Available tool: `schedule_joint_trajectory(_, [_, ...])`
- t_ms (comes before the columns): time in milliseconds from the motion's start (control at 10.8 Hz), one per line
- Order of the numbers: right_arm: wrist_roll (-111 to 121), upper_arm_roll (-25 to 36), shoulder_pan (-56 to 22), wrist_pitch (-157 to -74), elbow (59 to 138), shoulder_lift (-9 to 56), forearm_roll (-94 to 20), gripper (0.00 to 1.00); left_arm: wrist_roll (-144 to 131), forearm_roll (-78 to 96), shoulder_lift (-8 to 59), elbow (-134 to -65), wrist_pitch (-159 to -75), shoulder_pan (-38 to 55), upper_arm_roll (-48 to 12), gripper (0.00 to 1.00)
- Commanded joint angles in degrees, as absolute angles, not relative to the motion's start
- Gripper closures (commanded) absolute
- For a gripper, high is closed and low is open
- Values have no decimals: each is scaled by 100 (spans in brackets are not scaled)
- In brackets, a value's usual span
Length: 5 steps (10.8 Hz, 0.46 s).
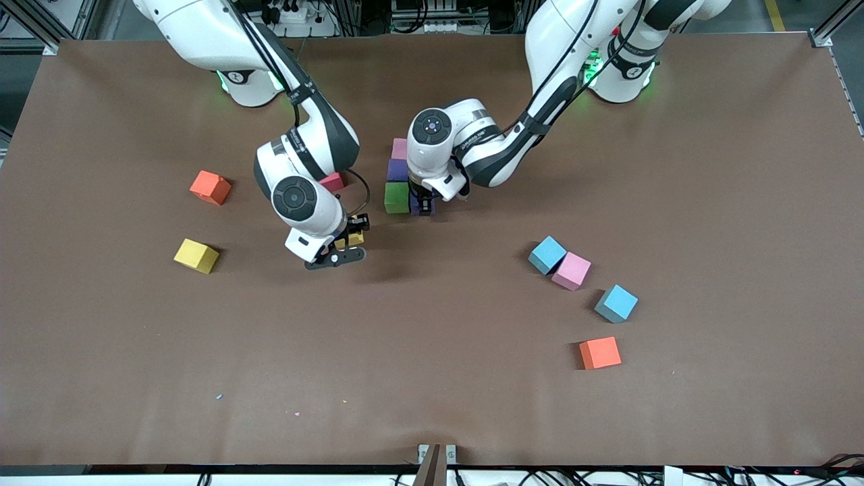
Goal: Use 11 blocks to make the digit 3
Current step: 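Set the purple cube beside the green cube while the right gripper carries yellow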
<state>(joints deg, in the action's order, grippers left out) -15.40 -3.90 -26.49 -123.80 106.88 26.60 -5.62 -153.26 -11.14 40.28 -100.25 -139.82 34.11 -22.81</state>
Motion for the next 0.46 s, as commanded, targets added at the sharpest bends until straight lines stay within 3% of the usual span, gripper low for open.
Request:
schedule_joint_trajectory(0, [-1608,-396,-2646,-12348,10564,2742,-598,93,-15495,-1292,4008,-9984,-14045,3472,-2232,0])
schedule_joint_trajectory(369, [-1784,-396,-2663,-12339,10564,2760,-615,93,-15251,-1345,3474,-10046,-13608,3419,-2241,0])
